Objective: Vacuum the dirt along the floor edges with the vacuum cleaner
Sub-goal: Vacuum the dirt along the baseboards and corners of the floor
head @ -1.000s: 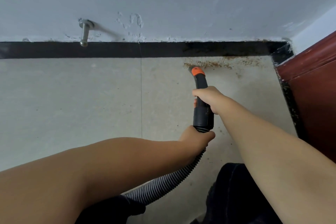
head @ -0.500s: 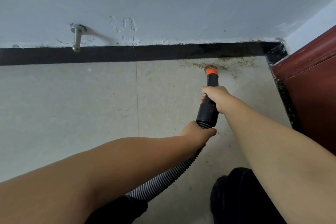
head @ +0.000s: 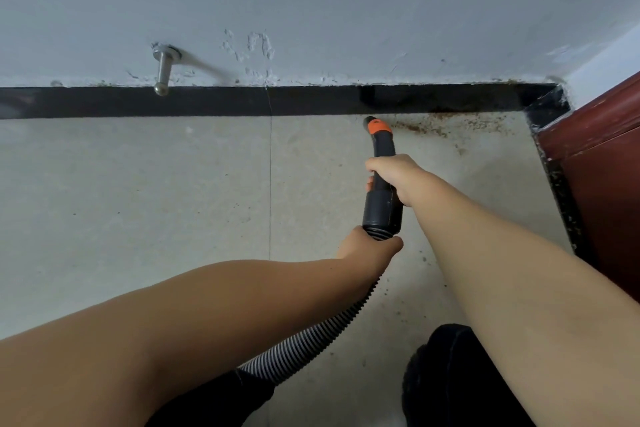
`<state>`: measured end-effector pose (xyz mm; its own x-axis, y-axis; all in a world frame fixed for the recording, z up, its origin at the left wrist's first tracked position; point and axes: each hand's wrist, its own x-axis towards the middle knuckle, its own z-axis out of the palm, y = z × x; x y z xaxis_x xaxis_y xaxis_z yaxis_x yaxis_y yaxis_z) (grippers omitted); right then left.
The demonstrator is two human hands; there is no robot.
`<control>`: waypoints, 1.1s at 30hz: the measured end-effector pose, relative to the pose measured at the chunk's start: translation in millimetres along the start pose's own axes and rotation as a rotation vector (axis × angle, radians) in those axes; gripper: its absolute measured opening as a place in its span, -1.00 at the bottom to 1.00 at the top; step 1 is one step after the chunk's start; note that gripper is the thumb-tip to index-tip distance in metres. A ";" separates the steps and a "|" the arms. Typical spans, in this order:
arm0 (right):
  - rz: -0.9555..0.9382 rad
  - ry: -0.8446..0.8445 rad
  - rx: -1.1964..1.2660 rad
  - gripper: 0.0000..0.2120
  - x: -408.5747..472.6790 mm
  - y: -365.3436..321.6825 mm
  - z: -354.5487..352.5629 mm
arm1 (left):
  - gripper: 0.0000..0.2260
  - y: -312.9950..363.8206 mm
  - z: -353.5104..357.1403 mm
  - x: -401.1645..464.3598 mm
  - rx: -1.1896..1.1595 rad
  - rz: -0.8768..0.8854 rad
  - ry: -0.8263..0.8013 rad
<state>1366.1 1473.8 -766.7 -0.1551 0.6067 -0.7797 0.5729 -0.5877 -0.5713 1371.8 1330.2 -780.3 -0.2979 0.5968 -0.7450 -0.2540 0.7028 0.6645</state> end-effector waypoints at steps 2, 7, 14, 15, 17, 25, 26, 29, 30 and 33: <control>0.028 0.035 0.052 -0.77 3.0 2.9 -12.2 | -0.80 3.0 4.1 1.5 0.038 0.006 -0.027; 0.067 0.112 0.138 -0.81 11.5 9.3 -40.3 | -0.84 12.6 19.1 7.0 0.123 0.017 -0.092; 0.048 0.076 0.161 -0.85 21.5 -5.4 -34.7 | -0.83 25.5 14.7 17.9 0.084 0.019 -0.036; 0.047 0.070 0.140 -0.85 21.1 -5.7 -32.0 | -0.84 24.0 14.1 17.5 0.069 0.013 -0.035; 0.044 0.063 0.101 -0.85 19.6 -3.9 -27.6 | -0.86 19.2 14.2 15.9 0.056 0.005 -0.037; 0.012 -0.005 0.013 -0.83 9.7 1.0 -15.9 | -0.86 4.4 15.7 7.3 0.034 0.003 -0.010; 0.016 -0.006 0.025 -0.85 10.6 0.5 -16.1 | -0.86 5.3 15.0 8.4 0.040 0.007 -0.006; 0.034 0.051 0.130 -0.88 17.6 0.1 -22.8 | -0.85 11.8 10.7 17.0 0.123 0.029 -0.004; 0.037 0.079 0.167 -0.89 20.7 0.4 -26.0 | -0.83 14.4 9.0 20.8 0.161 0.037 -0.006; 0.039 0.126 0.213 -0.92 27.4 0.2 -30.7 | -0.80 18.2 6.5 30.8 0.222 0.047 -0.006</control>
<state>1386.7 1506.8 -780.3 -0.0271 0.6354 -0.7717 0.3921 -0.7034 -0.5929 1364.0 1363.8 -791.5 -0.2985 0.6327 -0.7145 -0.0311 0.7418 0.6699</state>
